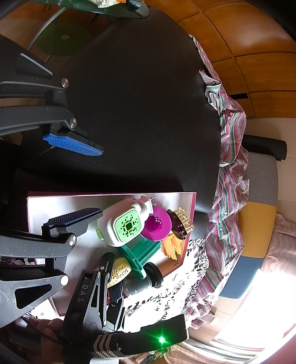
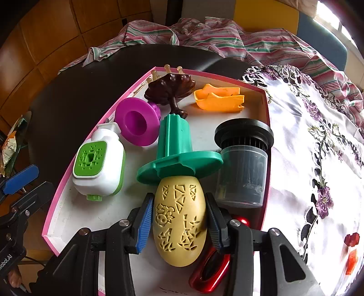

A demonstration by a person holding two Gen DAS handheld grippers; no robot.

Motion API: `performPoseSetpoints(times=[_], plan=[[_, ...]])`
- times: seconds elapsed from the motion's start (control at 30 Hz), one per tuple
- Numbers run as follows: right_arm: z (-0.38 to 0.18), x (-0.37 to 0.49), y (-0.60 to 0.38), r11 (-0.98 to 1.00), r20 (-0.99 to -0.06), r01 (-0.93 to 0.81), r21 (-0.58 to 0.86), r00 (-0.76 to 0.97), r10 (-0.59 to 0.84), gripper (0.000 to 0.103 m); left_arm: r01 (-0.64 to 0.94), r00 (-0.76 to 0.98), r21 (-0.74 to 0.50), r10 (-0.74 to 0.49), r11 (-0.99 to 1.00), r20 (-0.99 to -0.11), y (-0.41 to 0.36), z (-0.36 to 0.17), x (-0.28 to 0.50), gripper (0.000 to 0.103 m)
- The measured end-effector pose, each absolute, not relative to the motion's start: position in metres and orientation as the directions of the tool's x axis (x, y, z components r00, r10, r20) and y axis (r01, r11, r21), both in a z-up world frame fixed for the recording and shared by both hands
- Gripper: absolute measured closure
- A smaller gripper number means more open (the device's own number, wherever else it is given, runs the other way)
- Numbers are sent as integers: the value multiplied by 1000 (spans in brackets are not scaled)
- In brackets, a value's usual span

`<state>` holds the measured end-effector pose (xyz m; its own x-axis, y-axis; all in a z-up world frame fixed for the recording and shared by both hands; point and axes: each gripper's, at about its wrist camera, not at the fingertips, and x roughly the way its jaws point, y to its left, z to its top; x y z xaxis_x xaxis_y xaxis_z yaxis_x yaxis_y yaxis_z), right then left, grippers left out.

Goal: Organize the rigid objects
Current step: 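Carry the yellow oval sponge into the tray and open the right gripper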

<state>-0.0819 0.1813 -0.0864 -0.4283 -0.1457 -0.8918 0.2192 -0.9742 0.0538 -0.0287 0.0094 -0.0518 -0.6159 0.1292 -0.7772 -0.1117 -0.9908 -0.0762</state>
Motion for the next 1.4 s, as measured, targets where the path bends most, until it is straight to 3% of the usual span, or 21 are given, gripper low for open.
performPoseSetpoints(times=[1.4], plan=[[-54,-55,214,-977,-837,145,160,-504,-212,58,-138,-626,-47,124,-989,-770,21,-47,-23,50]])
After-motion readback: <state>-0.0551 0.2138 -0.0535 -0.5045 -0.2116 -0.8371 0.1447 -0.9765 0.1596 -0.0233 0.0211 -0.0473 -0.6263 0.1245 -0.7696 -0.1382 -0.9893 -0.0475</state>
